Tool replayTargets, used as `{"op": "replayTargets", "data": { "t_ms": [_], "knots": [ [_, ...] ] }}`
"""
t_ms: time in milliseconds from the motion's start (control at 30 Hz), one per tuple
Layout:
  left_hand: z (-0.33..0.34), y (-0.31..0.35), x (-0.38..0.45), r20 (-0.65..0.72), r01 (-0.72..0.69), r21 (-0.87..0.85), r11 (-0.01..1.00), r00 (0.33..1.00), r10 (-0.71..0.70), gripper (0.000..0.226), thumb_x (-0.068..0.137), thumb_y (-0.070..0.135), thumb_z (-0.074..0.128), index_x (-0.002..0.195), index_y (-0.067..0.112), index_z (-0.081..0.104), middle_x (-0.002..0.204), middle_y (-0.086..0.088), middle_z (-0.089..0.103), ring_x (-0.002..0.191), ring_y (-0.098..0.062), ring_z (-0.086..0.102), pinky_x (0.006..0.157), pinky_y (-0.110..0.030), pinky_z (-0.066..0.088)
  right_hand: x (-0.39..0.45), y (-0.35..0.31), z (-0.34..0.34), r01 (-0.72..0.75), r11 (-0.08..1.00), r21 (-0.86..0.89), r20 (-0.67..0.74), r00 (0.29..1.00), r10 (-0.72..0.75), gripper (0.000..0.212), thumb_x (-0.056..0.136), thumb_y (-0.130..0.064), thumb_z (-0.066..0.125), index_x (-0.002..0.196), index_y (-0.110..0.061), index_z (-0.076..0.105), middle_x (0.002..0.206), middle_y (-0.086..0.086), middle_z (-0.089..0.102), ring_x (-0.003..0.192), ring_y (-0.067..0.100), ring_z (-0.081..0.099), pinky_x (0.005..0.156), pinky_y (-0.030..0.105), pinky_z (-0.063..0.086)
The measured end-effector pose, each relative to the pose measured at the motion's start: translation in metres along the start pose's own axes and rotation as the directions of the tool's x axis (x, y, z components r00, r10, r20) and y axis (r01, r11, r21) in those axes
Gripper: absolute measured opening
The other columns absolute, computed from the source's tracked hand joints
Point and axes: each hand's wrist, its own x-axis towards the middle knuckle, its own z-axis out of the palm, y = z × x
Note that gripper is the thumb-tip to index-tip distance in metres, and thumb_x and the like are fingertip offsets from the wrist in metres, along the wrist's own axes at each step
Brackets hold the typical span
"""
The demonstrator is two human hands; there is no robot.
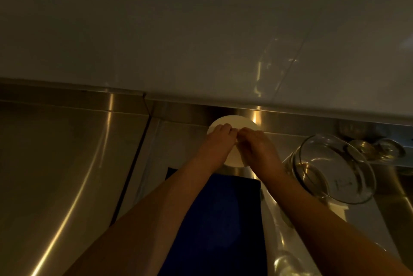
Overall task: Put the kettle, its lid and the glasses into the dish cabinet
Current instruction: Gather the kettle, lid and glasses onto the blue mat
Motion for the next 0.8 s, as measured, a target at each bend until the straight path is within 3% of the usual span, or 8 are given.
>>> {"op": "replayTargets", "data": {
  "t_ms": [200, 433, 800],
  "knots": [
    [0.026, -0.018, 0.002, 0.07, -0.004, 0.002, 1.0, 0.998, 0.004, 0.046, 0.093, 0.016, 0.053, 0.136, 0.008, 0.039, 0.134, -0.012, 0.042, 0.122, -0.027, 0.039, 0.093, -0.037, 0.041, 0.003, 0.016, 0.033, -0.089, 0.995, 0.037, 0.081, 0.993, 0.086, 0.014, 0.09, -0.003, 0.056, 0.101, -0.003, 0.064, 0.1, 0.012, 0.065, 0.09, 0.027, 0.059, 0.079, 0.039, 0.047],
    [0.044, -0.024, 0.004, 0.163, 0.017, 0.032, 0.999, 0.986, -0.022, 0.051, 0.091, 0.014, 0.056, 0.137, 0.008, 0.036, 0.135, -0.012, 0.04, 0.122, -0.026, 0.038, 0.09, -0.036, 0.042, -0.002, 0.03, 0.057, -0.188, 0.981, 0.036, 0.135, 0.974, 0.182, 0.017, 0.093, -0.009, 0.052, 0.107, -0.007, 0.062, 0.106, 0.008, 0.063, 0.096, 0.021, 0.056, 0.083, 0.032, 0.045],
    [0.055, -0.023, 0.015, 0.231, 0.025, 0.085, 0.996, 0.972, -0.045, 0.056, 0.087, 0.009, 0.059, 0.138, 0.007, 0.035, 0.135, -0.013, 0.039, 0.123, -0.027, 0.037, 0.089, -0.036, 0.043, -0.002, 0.041, 0.071, -0.262, 0.961, 0.086, 0.119, 0.961, 0.251, 0.016, 0.09, -0.003, 0.055, 0.103, -0.007, 0.064, 0.096, 0.006, 0.067, 0.084, 0.02, 0.06, 0.072, 0.027, 0.044]
  ]
}}
